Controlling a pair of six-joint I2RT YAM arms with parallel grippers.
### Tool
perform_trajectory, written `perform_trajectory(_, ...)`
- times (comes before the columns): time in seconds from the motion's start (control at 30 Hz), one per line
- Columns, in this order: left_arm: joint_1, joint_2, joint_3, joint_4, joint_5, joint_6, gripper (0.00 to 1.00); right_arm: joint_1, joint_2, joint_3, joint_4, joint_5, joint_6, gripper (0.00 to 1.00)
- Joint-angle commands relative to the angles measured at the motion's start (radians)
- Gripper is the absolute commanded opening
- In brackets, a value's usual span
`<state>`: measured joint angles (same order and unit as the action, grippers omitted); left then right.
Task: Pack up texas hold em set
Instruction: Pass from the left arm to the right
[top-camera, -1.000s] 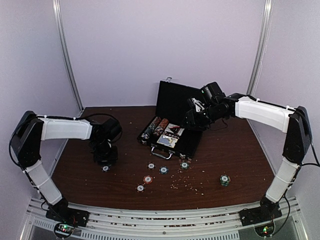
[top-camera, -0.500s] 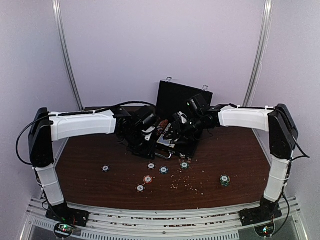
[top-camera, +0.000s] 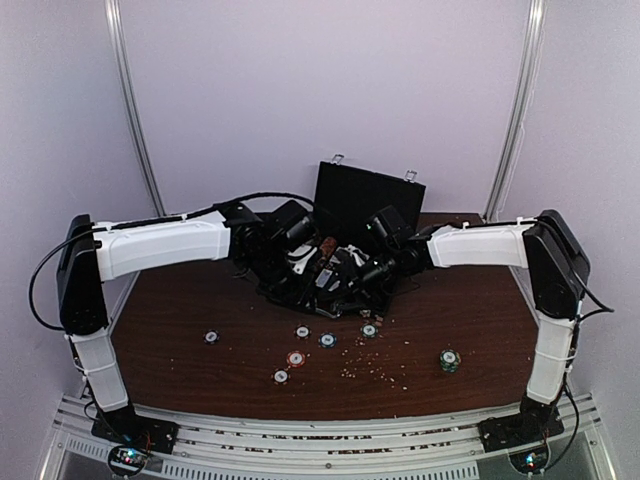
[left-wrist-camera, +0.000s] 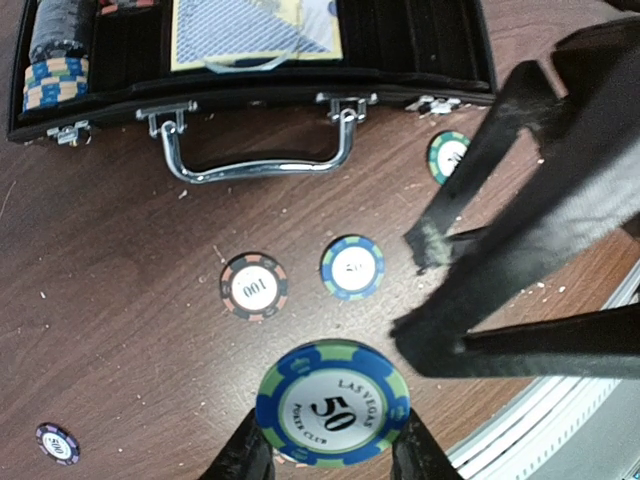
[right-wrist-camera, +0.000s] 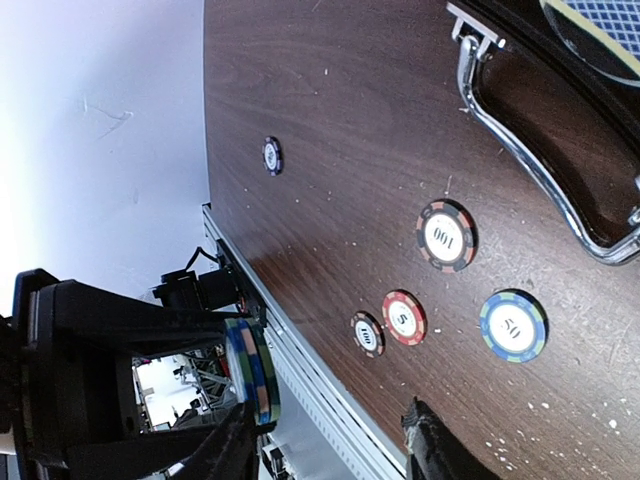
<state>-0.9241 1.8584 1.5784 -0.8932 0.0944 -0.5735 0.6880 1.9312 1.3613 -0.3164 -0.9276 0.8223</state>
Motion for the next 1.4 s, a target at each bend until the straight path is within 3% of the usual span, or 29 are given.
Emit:
perform_trajectory(0.0, -0.021, 0.005, 0.051, 0.002, 0.004, 0.011, 0.12, 0.012, 0.02, 0.008, 0.078, -0.053, 0.043, 0.5)
perform_trajectory(0.17, -0.033, 0.02, 0.064, 0.002, -0.002, 0.007, 0.12, 0.034, 0.038, 0.022, 0.088, -0.102, 0.041, 0.49)
perform_trajectory(0.33, -0.035, 0.025, 0.077, 0.004, -0.029, -0.009, 0.12, 0.054, 0.058, 0.063, -0.056, -0.134, -0.093, 0.44)
perform_trajectory(0.67, -0.036, 0.025, 0.067, 0.009, -0.07, -0.03, 0.14, 0.052, 0.032, 0.063, 0.007, -0.157, -0.075, 0.0)
perform_trajectory(0.8, -0.035, -0.021, -0.031, 0.044, -0.122, -0.058, 0.31, 0.039, 0.002, 0.061, 0.074, -0.121, -0.041, 0.0)
perform_trajectory(0.9, -0.025, -0.101, -0.158, 0.111, -0.156, -0.09, 0.56, 0.017, -0.027, 0.061, 0.09, -0.045, -0.068, 0.0)
perform_trajectory(0.97, -0.004, -0.158, -0.253, 0.152, -0.16, -0.104, 0.65, 0.003, -0.035, 0.073, 0.091, 0.019, -0.102, 0.0)
perform_trajectory(1.17, 0.143, -0.326, -0.486, 0.2, -0.167, -0.15, 0.72, -0.012, 0.043, 0.243, -0.012, 0.223, -0.289, 0.0)
perform_trajectory(1.37, 0.391, -0.48, -0.657, 0.271, -0.076, -0.176, 0.78, -0.009, 0.151, 0.403, -0.021, 0.373, -0.454, 0.0)
